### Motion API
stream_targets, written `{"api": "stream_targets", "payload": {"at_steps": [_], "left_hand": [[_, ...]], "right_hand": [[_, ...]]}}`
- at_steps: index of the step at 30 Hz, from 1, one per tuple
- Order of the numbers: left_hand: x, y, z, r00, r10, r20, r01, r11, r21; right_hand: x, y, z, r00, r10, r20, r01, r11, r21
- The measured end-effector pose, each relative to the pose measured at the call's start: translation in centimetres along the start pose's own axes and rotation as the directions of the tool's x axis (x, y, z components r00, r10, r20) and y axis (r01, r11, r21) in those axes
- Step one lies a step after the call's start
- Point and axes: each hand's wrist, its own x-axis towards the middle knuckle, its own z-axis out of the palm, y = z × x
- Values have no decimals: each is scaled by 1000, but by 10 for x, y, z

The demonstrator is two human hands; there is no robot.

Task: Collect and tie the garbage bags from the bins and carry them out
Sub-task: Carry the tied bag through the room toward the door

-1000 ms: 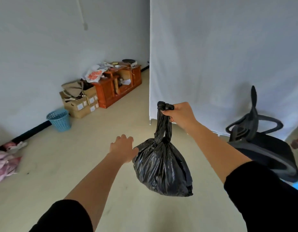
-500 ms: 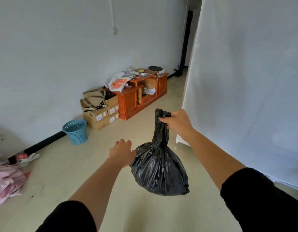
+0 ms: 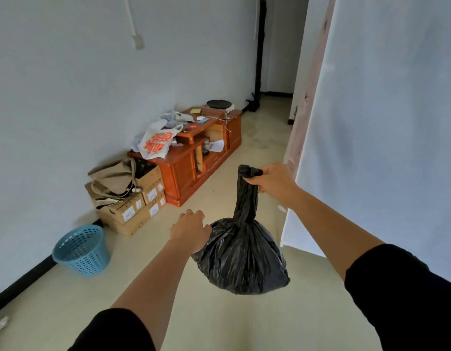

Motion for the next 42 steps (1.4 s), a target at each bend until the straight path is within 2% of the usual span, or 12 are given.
{"api": "stream_targets", "payload": {"at_steps": [7,13,22,27,32,37,42], "left_hand": [[227,-6,-7,999,29,-32,-29,1000,-9],[416,11,-45,997,40,-70,-42,999,-26],[683,45,-58,993,109,33,-112,990,88],[863,66,-60,987,157,41,-160,982,102],[1021,107,-74,972,232,33,-234,967,103],[1166,161,-74,961,277,-8,-277,961,26],[1319,220,-62,957,290,-4,-290,957,-28]], "right_hand": [[221,-11,-2,999,-38,12,38,999,-7],[406,-26,-7,1000,-27,13,27,999,-28],[661,12,-18,997,25,-76,-27,999,-24],[822,19,-45,987,51,-152,-49,999,12],[966,35,-76,973,99,-207,-92,995,42],[1105,60,-106,963,120,-241,-95,989,112],[1252,87,-146,975,114,-190,-96,990,99]]}}
